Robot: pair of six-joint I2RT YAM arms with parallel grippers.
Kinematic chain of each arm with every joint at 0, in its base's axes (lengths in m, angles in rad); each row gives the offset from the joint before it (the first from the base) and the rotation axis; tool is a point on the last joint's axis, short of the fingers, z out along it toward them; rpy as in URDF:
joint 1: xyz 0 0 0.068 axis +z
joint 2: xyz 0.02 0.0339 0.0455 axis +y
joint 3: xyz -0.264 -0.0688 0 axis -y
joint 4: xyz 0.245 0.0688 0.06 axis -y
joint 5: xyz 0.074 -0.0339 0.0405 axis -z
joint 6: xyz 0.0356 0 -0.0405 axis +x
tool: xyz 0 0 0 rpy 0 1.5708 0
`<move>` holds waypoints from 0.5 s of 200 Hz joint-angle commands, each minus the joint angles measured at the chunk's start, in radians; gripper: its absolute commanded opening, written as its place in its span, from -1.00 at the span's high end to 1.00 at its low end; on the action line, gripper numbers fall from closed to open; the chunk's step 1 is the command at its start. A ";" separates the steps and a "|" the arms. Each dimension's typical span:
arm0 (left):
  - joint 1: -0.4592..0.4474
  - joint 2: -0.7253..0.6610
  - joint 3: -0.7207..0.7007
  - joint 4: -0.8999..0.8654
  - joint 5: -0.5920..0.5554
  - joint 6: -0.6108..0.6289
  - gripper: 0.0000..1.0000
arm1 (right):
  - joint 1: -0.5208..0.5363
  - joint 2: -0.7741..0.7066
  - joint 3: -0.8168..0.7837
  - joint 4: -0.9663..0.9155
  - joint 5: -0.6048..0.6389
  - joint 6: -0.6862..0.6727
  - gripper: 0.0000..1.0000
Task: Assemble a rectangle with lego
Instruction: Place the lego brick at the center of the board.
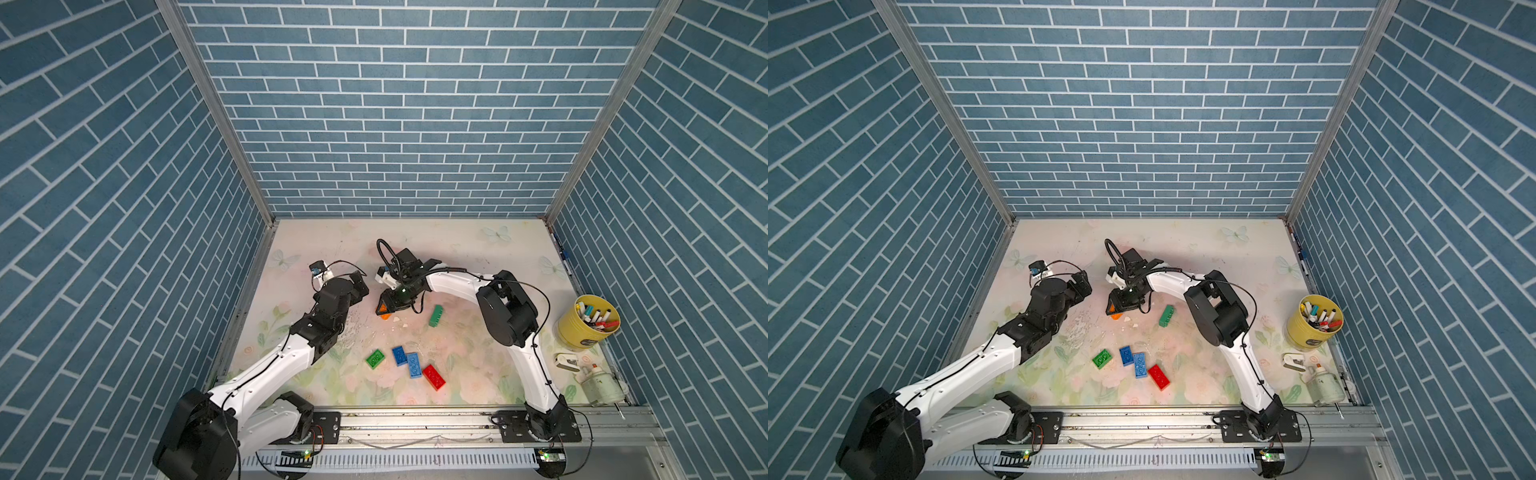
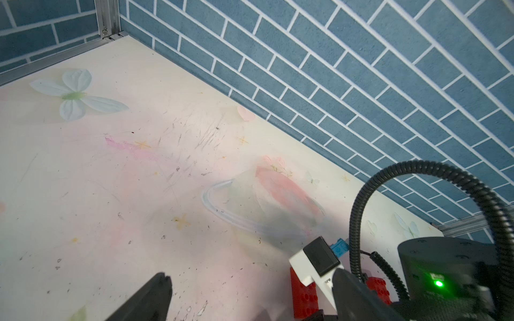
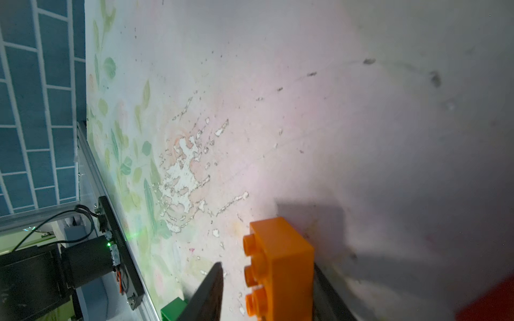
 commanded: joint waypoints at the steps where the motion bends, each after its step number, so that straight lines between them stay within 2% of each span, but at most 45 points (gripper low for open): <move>1: 0.002 0.004 0.019 0.011 0.001 0.000 -0.91 | -0.001 -0.024 0.004 -0.037 0.060 -0.032 -0.12; 14: 0.004 0.006 0.017 0.012 -0.002 0.002 -0.92 | -0.002 -0.041 -0.001 -0.042 0.087 -0.038 -0.27; 27: 0.003 0.004 0.016 0.011 -0.005 0.004 -0.95 | -0.005 -0.057 -0.009 -0.045 0.116 -0.043 -0.32; 100: 0.003 0.009 0.012 0.001 -0.017 0.001 -0.99 | -0.058 -0.214 -0.087 -0.056 0.250 -0.032 -0.36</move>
